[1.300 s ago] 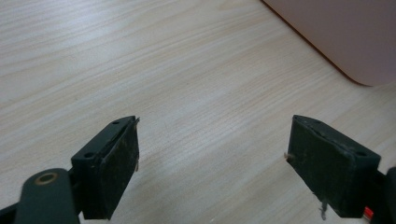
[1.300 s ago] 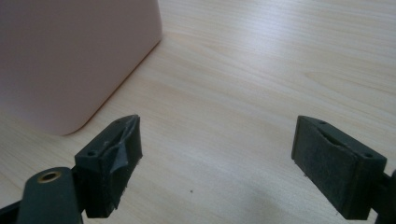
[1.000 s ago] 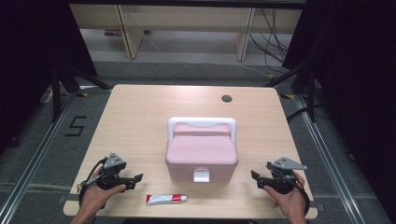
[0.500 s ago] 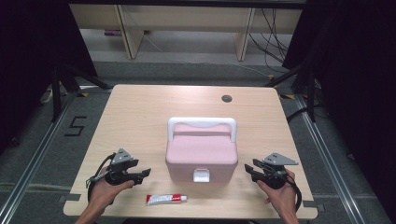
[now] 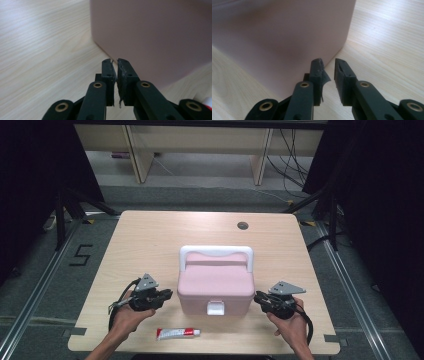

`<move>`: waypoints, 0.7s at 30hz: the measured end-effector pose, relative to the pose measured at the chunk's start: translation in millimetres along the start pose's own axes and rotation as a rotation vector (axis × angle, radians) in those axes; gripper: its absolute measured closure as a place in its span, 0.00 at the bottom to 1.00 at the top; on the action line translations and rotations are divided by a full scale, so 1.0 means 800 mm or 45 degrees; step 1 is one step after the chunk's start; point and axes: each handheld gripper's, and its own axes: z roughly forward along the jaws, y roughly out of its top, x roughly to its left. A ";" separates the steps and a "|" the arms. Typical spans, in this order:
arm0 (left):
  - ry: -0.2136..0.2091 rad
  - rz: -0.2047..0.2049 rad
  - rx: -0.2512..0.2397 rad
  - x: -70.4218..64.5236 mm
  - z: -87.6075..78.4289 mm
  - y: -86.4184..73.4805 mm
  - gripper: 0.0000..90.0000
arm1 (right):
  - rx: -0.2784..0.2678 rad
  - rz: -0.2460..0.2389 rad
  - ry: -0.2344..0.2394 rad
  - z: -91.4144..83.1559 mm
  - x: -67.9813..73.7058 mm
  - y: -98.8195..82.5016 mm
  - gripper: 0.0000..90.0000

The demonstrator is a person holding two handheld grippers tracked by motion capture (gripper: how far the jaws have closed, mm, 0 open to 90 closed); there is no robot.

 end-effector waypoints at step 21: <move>-0.003 0.015 0.009 0.003 0.015 0.014 0.99 | -0.003 -0.002 0.080 0.023 0.005 0.013 0.99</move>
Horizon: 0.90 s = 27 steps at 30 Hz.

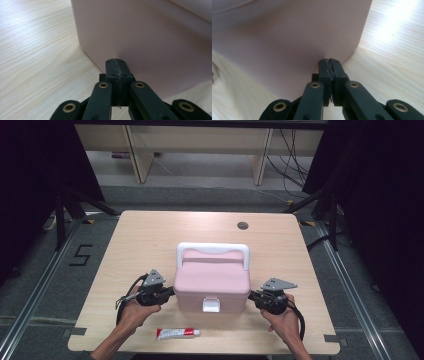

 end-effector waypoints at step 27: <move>0.032 -0.037 0.005 0.015 0.008 0.007 0.97 | 0.006 -0.011 -0.045 0.018 -0.010 0.014 0.90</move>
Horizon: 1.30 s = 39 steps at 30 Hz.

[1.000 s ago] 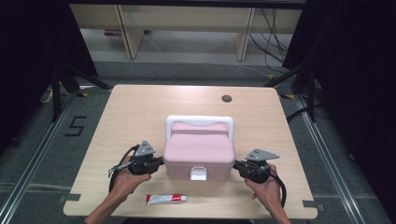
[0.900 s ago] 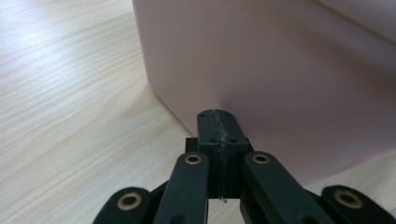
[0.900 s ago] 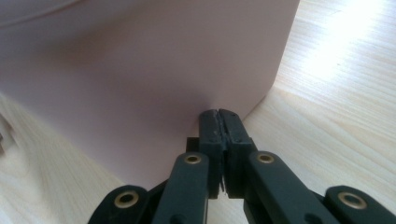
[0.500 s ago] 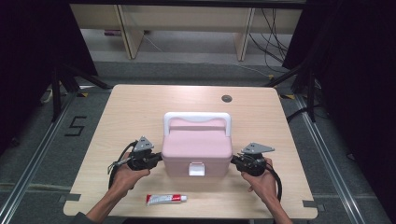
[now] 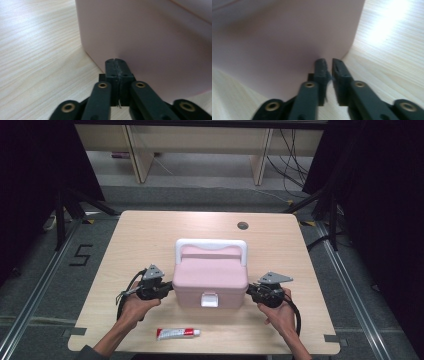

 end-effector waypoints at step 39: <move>0.045 0.007 0.177 0.027 -0.066 -0.043 0.40 | 0.317 -0.617 0.491 0.004 0.197 0.031 0.57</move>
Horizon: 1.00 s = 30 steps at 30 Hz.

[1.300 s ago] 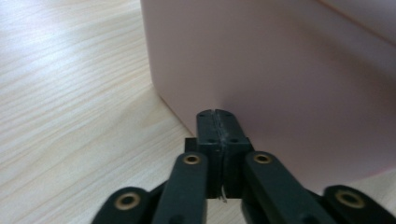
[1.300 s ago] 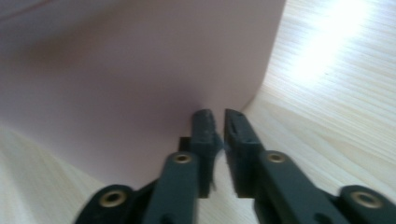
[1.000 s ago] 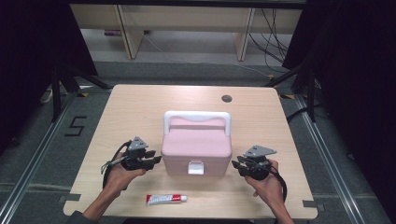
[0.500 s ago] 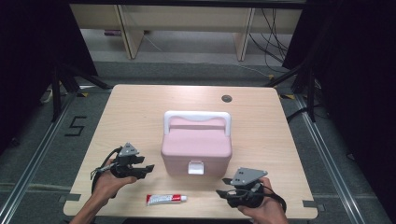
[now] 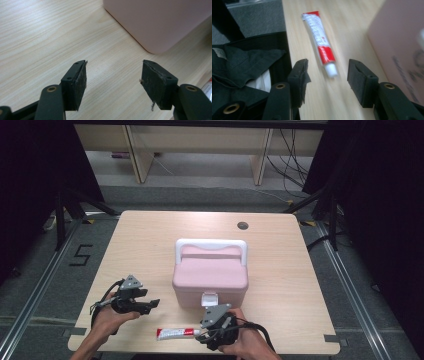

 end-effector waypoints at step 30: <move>0.001 0.005 0.033 0.005 0.007 -0.006 0.40 | 0.420 -0.186 0.104 0.100 -0.011 0.065 0.68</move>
